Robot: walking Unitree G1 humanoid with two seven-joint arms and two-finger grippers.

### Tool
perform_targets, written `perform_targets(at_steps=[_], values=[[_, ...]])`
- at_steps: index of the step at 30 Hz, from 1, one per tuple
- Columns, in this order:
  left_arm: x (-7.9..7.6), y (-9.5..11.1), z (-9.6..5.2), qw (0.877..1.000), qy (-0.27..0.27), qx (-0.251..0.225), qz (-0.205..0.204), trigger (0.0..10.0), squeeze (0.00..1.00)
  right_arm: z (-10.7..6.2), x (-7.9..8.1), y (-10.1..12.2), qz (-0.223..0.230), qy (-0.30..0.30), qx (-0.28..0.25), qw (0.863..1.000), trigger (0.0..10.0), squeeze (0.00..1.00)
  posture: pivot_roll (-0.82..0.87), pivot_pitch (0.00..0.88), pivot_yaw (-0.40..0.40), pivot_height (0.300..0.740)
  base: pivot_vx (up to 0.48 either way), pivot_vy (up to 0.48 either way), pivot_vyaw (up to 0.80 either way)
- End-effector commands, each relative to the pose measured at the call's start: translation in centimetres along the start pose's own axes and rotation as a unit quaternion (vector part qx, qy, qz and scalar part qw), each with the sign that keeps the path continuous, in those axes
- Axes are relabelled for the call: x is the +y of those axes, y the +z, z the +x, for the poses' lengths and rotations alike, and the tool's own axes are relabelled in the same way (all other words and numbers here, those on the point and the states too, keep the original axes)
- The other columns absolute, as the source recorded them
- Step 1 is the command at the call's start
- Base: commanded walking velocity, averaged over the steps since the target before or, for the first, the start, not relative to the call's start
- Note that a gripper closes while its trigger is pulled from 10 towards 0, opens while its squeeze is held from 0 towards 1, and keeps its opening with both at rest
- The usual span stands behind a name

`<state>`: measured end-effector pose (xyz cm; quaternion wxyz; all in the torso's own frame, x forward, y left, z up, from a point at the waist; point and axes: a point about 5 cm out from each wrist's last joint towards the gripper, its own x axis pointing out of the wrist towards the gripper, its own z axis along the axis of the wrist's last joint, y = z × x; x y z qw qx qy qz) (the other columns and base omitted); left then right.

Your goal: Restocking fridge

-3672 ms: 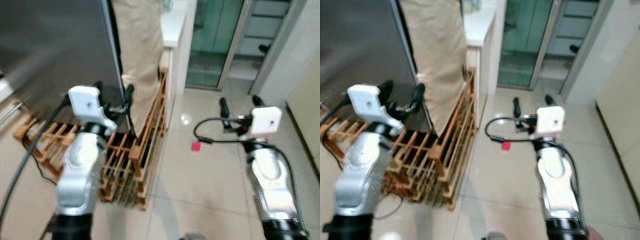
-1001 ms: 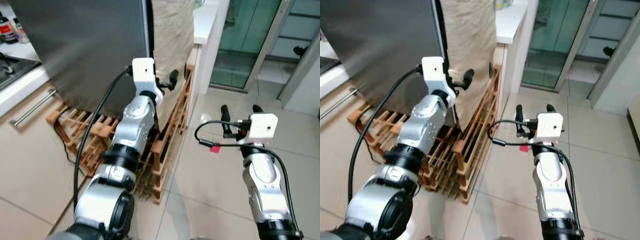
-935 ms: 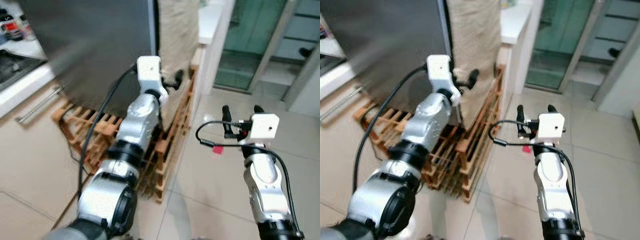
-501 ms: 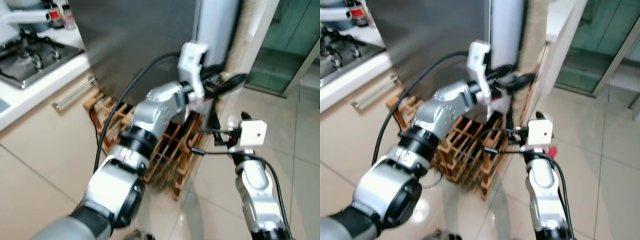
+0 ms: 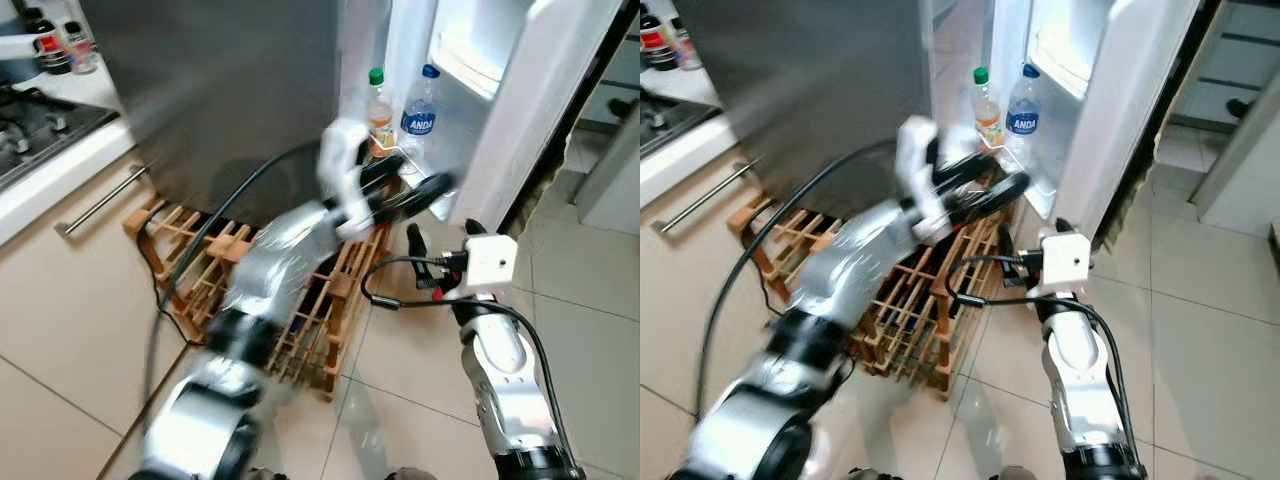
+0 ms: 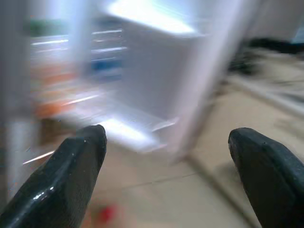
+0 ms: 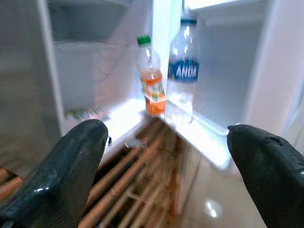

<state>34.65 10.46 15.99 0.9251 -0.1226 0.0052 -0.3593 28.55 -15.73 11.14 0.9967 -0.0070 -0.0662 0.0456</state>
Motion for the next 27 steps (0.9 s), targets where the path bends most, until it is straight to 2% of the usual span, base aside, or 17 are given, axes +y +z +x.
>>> perform_targets(at_steps=[1, 2, 4, 7, 8, 10, 11, 12, 13, 14, 17, 21, 24, 25, 27], values=[[3.4, 1.1, -3.7, 0.996, 0.088, -0.030, 0.016, 10.0, 0.00, 0.4, -0.6, -0.3, 0.021, -0.009, 0.014, 1.000, 10.0, 0.00, -0.10, 0.000, 0.003, 0.740, 0.000, 0.000, 0.00], [3.4, 1.1, -3.7, 0.996, 0.088, -0.030, 0.016, 10.0, 0.00, 0.4, -0.6, -0.3, 0.021, -0.009, 0.014, 1.000, 10.0, 0.00, -0.10, 0.000, 0.003, 0.740, 0.000, 0.000, 0.00], [5.0, 1.3, -6.5, 0.989, 0.143, -0.040, 0.016, 10.0, 0.00, 0.7, -0.9, -0.3, 0.024, -0.010, 0.018, 1.000, 10.0, 0.00, -0.08, 0.000, -0.016, 0.740, 0.000, 0.000, 0.00], [6.4, 1.0, -10.6, 0.965, 0.253, -0.061, 0.019, 10.0, 0.00, 1.5, -1.0, -0.3, 0.021, 0.002, 0.025, 0.999, 10.0, 0.00, -0.04, 0.000, -0.049, 0.740, 0.000, 0.000, 0.26], [6.4, 1.0, -10.6, 0.965, 0.253, -0.061, 0.019, 10.0, 0.00, 1.5, -1.0, -0.3, 0.021, 0.002, 0.025, 0.999, 10.0, 0.00, -0.04, 0.000, -0.049, 0.740, 0.000, 0.000, 0.77], [6.6, 0.2, -13.0, 0.939, 0.336, -0.072, 0.015, 10.0, 0.00, 2.1, -0.8, -0.4, 0.024, 0.014, 0.032, 0.999, 10.0, 0.00, -0.01, 0.000, -0.083, 0.740, 0.000, 0.000, 0.77], [6.6, 0.2, -13.0, 0.939, 0.336, -0.072, 0.015, 10.0, 0.00, 2.1, -0.8, -0.4, 0.024, 0.014, 0.032, 0.999, 10.0, 0.00, -0.01, 0.000, -0.083, 0.740, 0.000, 0.000, 0.76], [6.4, -0.1, -13.8, 0.928, 0.366, -0.074, 0.017, 10.0, 0.00, 2.3, -0.7, -0.4, 0.026, 0.021, 0.034, 0.999, 10.0, 0.00, 0.00, 0.000, -0.096, 0.740, 0.000, 0.000, 0.74], [5.3, -0.7, -14.2, 0.909, 0.409, -0.069, 0.033, 10.0, 0.00, 2.5, -0.7, -0.8, 0.034, 0.038, 0.046, 0.998, 10.0, 0.00, 0.04, 0.000, -0.142, 0.740, 0.000, 0.000, 0.73], [5.3, -0.7, -14.2, 0.909, 0.409, -0.069, 0.033, 10.0, 0.00, 2.5, -0.7, -0.8, 0.034, 0.038, 0.046, 0.998, 10.0, 0.00, 0.04, 0.000, -0.142, 0.740, 0.000, 0.000, 0.73], [3.5, -1.1, -13.7, 0.903, 0.423, -0.058, 0.053, 10.0, 0.00, 2.6, -1.2, -1.5, 0.062, 0.031, 0.068, 0.995, 10.0, 0.00, 0.06, 0.000, -0.161, 0.740, 0.000, 0.000, 0.70], [1.8, -2.2, -11.9, 0.911, 0.407, -0.038, 0.056, 10.0, 0.00, 2.7, -0.8, -2.0, 0.067, 0.032, 0.074, 0.994, 10.0, 0.00, 0.04, 0.000, -0.146, 0.740, 0.000, 0.000, 0.68], [1.0, -2.5, -10.0, 0.918, 0.391, -0.029, 0.053, 10.0, 0.00, 3.2, -0.5, -1.2, 0.065, 0.043, 0.059, 0.995, 10.0, 0.00, -0.01, 0.000, -0.126, 0.740, 0.000, 0.000, 0.67], [0.7, -2.3, -9.3, 0.923, 0.376, -0.028, 0.074, 10.0, 0.00, 3.2, -0.4, -0.9, 0.063, 0.045, 0.054, 0.996, 10.0, 0.00, -0.03, 0.000, -0.120, 0.740, 0.000, 0.000, 0.66], [0.7, -2.2, -9.2, 0.924, 0.372, -0.027, 0.083, 10.0, 0.00, 3.2, -0.4, -0.9, 0.062, 0.046, 0.053, 0.996, 10.0, 0.00, -0.03, 0.000, -0.120, 0.740, 0.000, 0.000, 0.66]])
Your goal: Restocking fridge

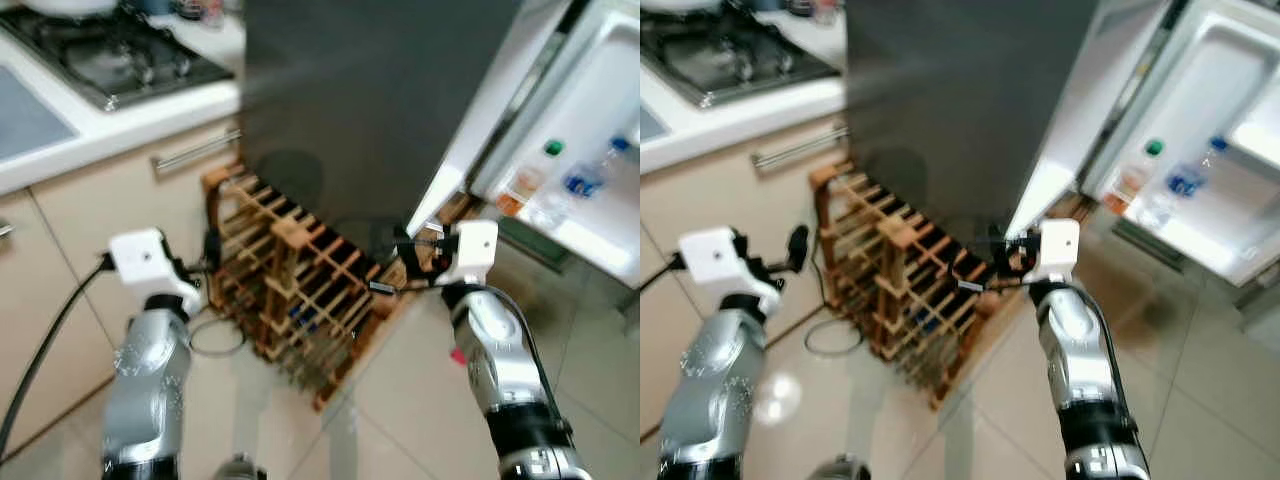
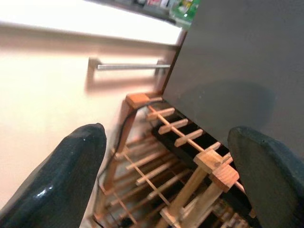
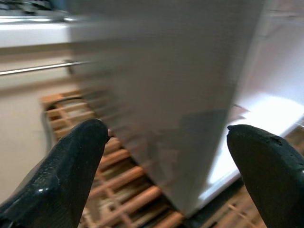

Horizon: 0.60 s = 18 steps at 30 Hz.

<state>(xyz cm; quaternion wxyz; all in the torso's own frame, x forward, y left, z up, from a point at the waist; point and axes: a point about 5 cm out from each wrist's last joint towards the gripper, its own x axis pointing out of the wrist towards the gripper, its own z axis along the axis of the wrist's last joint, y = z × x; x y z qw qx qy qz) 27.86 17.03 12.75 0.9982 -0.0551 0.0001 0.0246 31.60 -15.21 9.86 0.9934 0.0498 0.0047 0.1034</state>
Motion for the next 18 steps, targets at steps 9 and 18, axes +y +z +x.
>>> perform_targets(at_steps=[9, 18], values=[[-1.1, 0.7, 0.8, 1.000, 0.005, -0.003, 0.007, 10.0, 0.00, -0.3, 0.9, 0.5, -0.011, 0.018, -0.019, 1.000, 10.0, 0.00, -0.06, 0.000, -0.062, 0.740, 0.000, 0.000, 0.65], [-1.6, 1.4, 2.1, 1.000, -0.004, -0.012, 0.021, 10.0, 0.00, -0.4, 2.4, 0.1, -0.012, 0.038, -0.019, 0.999, 10.0, 0.00, -0.07, 0.000, -0.037, 0.740, 0.000, -0.367, 0.62]])
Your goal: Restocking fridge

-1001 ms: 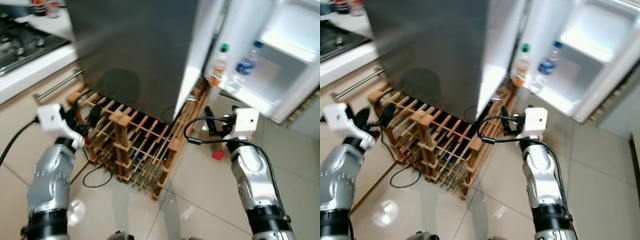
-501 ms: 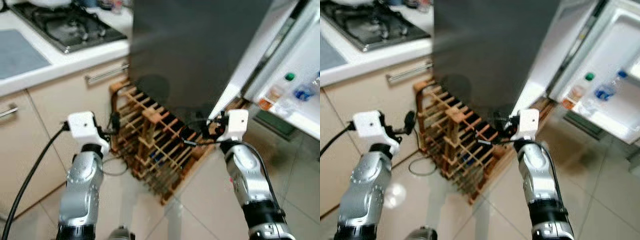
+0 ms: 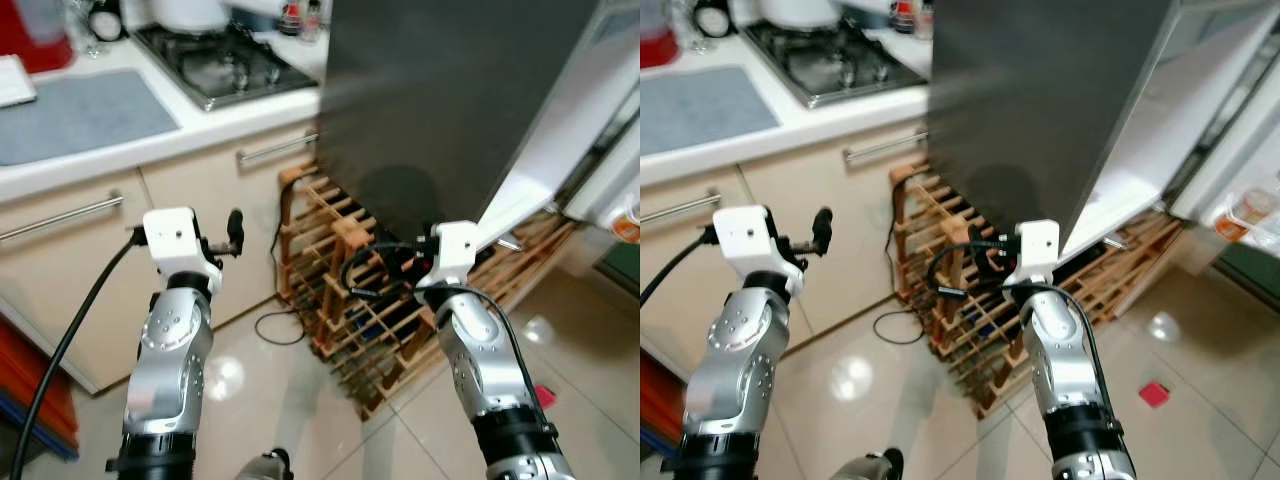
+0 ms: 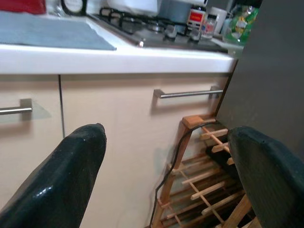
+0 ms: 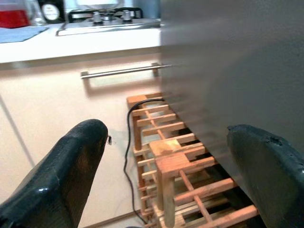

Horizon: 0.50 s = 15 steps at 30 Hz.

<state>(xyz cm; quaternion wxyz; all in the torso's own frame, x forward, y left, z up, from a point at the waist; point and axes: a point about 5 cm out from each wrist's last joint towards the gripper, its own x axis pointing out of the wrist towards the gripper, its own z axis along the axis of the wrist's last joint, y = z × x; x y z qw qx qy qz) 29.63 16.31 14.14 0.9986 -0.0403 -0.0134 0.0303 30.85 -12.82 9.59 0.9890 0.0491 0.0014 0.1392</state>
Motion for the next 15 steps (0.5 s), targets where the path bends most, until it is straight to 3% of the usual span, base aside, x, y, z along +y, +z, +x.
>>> perform_targets(at_steps=[1, 15], values=[[-0.7, 0.1, 0.4, 1.000, -0.009, 0.002, 0.006, 10.0, 0.00, -0.1, 0.0, 0.6, -0.011, 0.002, -0.017, 1.000, 10.0, 0.00, -0.07, 0.000, -0.037, 0.740, 0.000, -0.465, 0.62], [-0.7, 0.2, 1.7, 1.000, -0.014, 0.004, 0.021, 10.0, 0.00, -0.1, 0.1, 0.9, -0.028, -0.006, -0.030, 0.999, 10.0, 0.00, -0.10, 0.000, 0.003, 0.740, 0.000, -0.442, 0.61]])
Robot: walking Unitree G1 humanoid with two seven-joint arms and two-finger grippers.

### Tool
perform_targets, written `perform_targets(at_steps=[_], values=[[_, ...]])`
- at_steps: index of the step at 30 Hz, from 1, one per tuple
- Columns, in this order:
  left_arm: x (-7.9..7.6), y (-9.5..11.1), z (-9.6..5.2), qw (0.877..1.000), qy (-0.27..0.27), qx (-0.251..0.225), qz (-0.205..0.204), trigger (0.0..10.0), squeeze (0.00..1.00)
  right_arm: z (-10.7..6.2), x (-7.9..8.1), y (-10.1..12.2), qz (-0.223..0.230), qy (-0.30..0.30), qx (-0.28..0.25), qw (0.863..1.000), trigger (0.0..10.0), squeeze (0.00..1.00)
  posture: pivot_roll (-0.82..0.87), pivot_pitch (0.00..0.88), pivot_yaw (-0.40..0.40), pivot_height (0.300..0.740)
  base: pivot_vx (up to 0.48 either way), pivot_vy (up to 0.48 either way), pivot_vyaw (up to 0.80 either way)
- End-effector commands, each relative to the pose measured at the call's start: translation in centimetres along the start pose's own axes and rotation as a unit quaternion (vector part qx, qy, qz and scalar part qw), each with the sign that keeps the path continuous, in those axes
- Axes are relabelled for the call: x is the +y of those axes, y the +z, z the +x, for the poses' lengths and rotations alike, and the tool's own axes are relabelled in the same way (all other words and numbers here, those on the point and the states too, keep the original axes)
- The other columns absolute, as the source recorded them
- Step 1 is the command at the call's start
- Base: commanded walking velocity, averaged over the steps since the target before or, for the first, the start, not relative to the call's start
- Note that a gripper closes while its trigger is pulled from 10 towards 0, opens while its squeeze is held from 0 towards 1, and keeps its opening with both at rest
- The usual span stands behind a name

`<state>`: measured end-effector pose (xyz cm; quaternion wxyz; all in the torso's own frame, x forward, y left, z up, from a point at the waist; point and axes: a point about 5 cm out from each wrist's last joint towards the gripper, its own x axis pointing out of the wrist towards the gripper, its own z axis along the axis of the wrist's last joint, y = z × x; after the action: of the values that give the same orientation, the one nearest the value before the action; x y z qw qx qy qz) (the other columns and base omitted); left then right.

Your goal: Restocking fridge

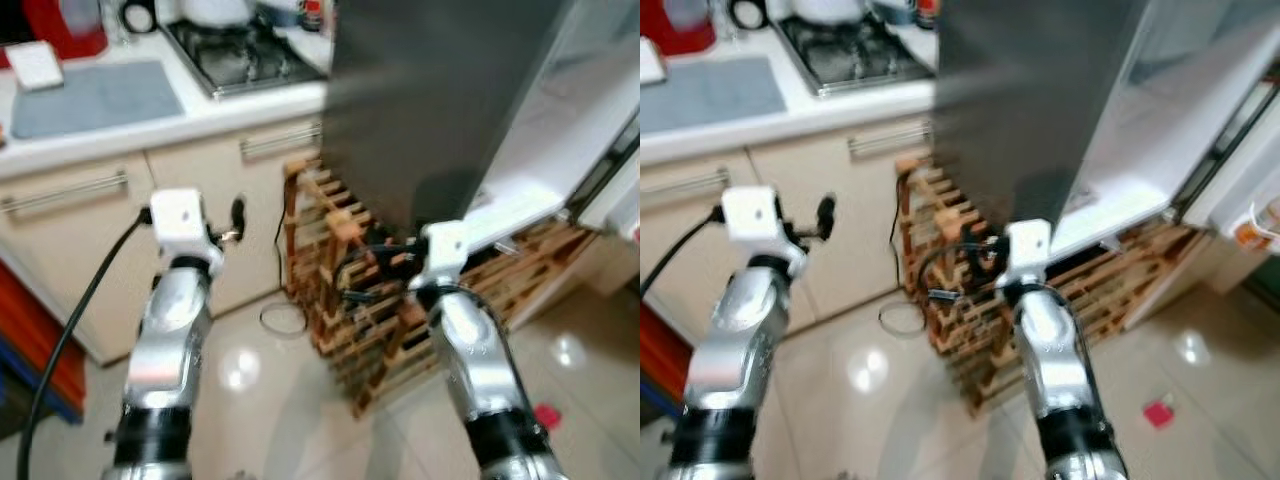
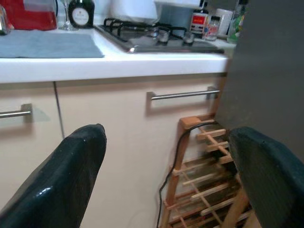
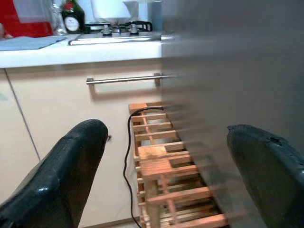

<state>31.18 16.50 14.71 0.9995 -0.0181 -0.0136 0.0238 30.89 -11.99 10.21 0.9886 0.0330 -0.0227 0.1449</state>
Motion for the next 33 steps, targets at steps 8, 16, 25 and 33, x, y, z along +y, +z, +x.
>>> perform_targets(at_steps=[8, 16, 25, 33], values=[[-1.2, 0.5, -0.1, 0.999, -0.028, -0.021, -0.007, 10.0, 0.00, -0.8, -0.9, -0.2, -0.014, -0.010, 0.000, 1.000, 10.0, 0.00, -0.09, 0.000, -0.001, 0.740, 0.000, -0.423, 0.60], [-1.4, 1.1, -0.4, 0.998, -0.042, -0.045, -0.009, 10.0, 0.00, -1.6, -1.2, -1.0, -0.017, -0.005, 0.015, 1.000, 10.0, 0.00, -0.08, 0.000, -0.002, 0.740, 0.000, -0.444, 0.59], [-1.7, 1.3, -0.2, 0.997, -0.053, -0.049, -0.013, 10.0, 0.00, -2.2, -2.3, -1.4, -0.027, -0.017, 0.029, 0.999, 10.0, 0.00, -0.09, 0.000, 0.000, 0.740, 0.000, -0.445, 0.58], [-2.0, 1.3, 0.1, 0.997, -0.059, -0.052, -0.019, 10.0, 0.00, -4.1, -5.3, -2.9, -0.074, -0.069, 0.081, 0.992, 10.0, 0.00, -0.11, 0.000, -0.001, 0.740, 0.000, -0.445, 0.58]])
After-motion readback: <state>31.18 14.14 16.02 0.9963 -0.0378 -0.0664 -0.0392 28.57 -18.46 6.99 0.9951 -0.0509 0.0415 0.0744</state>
